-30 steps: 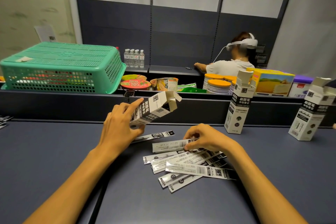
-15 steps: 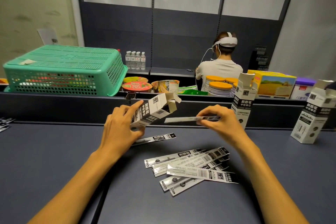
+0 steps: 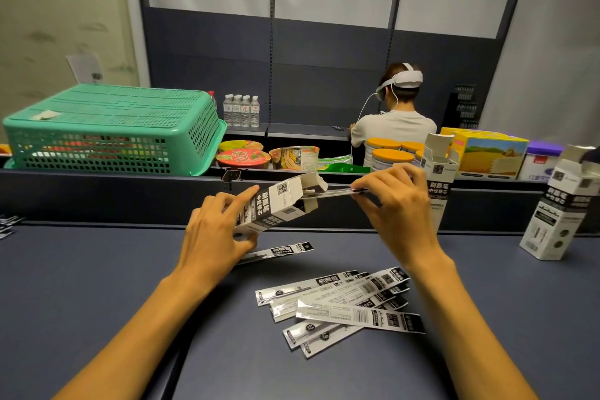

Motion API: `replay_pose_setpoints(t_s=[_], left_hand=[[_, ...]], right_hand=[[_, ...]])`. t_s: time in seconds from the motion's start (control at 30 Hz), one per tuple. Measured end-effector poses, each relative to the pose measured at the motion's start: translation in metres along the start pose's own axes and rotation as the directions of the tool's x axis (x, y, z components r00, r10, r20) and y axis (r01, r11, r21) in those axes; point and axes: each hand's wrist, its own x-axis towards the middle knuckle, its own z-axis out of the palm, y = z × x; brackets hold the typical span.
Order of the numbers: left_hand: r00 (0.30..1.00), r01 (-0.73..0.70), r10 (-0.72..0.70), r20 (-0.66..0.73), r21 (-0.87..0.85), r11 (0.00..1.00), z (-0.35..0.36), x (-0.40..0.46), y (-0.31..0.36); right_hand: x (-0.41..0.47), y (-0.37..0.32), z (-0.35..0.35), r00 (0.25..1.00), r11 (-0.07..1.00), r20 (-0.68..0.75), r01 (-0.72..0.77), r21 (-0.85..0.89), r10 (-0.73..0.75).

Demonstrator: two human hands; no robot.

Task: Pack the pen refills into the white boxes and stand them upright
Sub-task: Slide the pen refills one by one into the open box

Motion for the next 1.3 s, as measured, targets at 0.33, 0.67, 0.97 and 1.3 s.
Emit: replay_pose_setpoints(t_s=[0.33, 0.67, 0.97, 1.3], left_hand=[[0.999, -0.036, 0.036, 0.007, -0.003, 0.999, 0.001, 0.0, 0.003], [0.999, -0.035, 0.035, 0.014, -0.005, 0.999, 0.002, 0.0, 0.003], [0.999, -0.031, 0.031, 0.022, -0.005, 1.0, 0.002, 0.0, 0.004], [0.999, -0.034, 0.035, 0.04, -0.019, 0.999, 0.003, -0.001, 0.004]], right_hand=[[0.0, -0.03, 0.015, 0.983, 0.987, 0.092, 0.155, 0.039, -0.158], [-0.006, -0.024, 0.021, 0.983, 0.979, 0.091, 0.148, 0.138, -0.162], [-0.008, -0.021, 0.019, 0.996, 0.975, 0.053, 0.064, 0.214, -0.077], [-0.01, -0.027, 0.021, 0.996, 0.957, 0.066, 0.042, 0.288, -0.063]])
